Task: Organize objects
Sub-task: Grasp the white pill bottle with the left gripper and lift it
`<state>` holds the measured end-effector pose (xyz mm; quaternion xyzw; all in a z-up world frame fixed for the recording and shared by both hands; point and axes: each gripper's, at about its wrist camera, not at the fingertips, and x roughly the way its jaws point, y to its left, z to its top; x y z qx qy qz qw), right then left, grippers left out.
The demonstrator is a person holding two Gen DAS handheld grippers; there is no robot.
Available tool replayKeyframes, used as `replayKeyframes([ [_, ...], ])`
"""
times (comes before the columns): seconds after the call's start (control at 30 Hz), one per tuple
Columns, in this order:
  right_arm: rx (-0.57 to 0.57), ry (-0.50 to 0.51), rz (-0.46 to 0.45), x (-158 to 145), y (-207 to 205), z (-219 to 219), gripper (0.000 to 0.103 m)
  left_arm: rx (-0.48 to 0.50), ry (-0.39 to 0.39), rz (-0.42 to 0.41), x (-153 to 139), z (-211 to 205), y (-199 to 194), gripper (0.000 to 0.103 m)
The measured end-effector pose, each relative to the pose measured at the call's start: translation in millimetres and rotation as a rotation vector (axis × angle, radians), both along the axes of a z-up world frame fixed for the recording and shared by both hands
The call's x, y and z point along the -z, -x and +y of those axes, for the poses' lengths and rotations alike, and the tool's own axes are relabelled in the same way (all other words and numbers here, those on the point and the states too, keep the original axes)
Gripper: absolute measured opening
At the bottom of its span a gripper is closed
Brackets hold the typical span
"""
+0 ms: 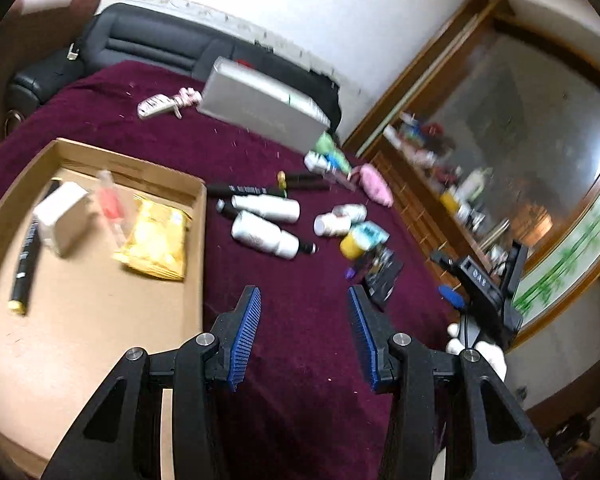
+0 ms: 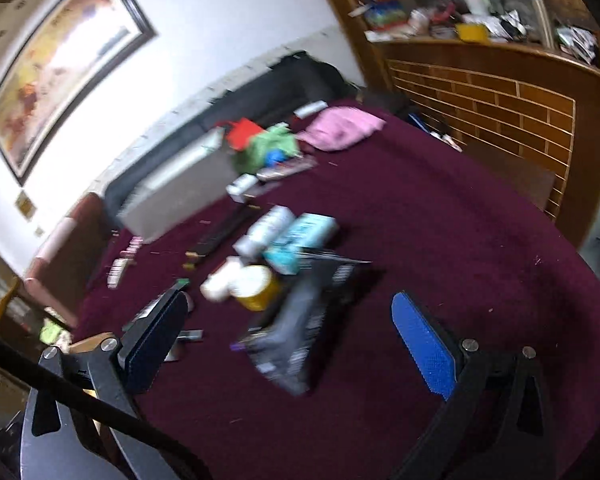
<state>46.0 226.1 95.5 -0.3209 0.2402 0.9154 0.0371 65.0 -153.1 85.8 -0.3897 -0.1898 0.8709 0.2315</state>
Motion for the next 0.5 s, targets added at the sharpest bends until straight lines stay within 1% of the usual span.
replayKeyframes([
  [0.07, -0.008, 0.011, -0.013, 12.3, 3.8, 3.0, 0.102, 0.016, 0.064, -0.015, 5.0, 18.9, 10.4, 0.039],
  [0.1, -0.013, 0.021, -0.013, 17.4, 6.5, 5.6, 0.102, 0.034, 0.109, -0.015, 6.4, 32.0, 18.3, 0.039],
  [0.13, -0.014, 0.032, -0.007, 21.0, 7.8, 8.1, 0.102, 0.048, 0.137, -0.01, 6.5, 39.7, 23.6, 0.039],
  [0.23, -0.023, 0.082, -0.002, 26.6, 9.6, 15.6, 0.102, 0.079, 0.297, 0.028, 7.1, 68.1, 54.2, 0.039],
  [0.27, -0.029, 0.103, 0.0, 28.2, 11.1, 18.1, 0.102, 0.088, 0.331, 0.036, 8.0, 74.8, 65.6, 0.039],
  [0.33, -0.031, 0.114, 0.004, 27.1, 7.9, 20.8, 0.102, 0.067, 0.372, 0.05, 9.9, 86.4, 94.4, 0.039],
  [0.4, -0.04, 0.131, 0.013, 25.8, 6.2, 22.5, 0.102, 0.086, 0.385, 0.055, 13.6, 97.5, 118.9, 0.039],
  [0.43, -0.043, 0.135, 0.013, 26.0, 7.4, 23.3, 0.102, 0.103, 0.399, 0.032, 21.0, 105.5, 135.1, 0.039],
  [0.47, -0.043, 0.136, 0.011, 28.1, 10.4, 23.5, 0.102, 0.112, 0.413, -0.013, 30.0, 110.3, 147.6, 0.039],
  [0.5, -0.042, 0.14, 0.009, 28.8, 11.5, 24.2, 0.102, 0.114, 0.427, -0.112, 47.3, 113.6, 163.0, 0.039],
])
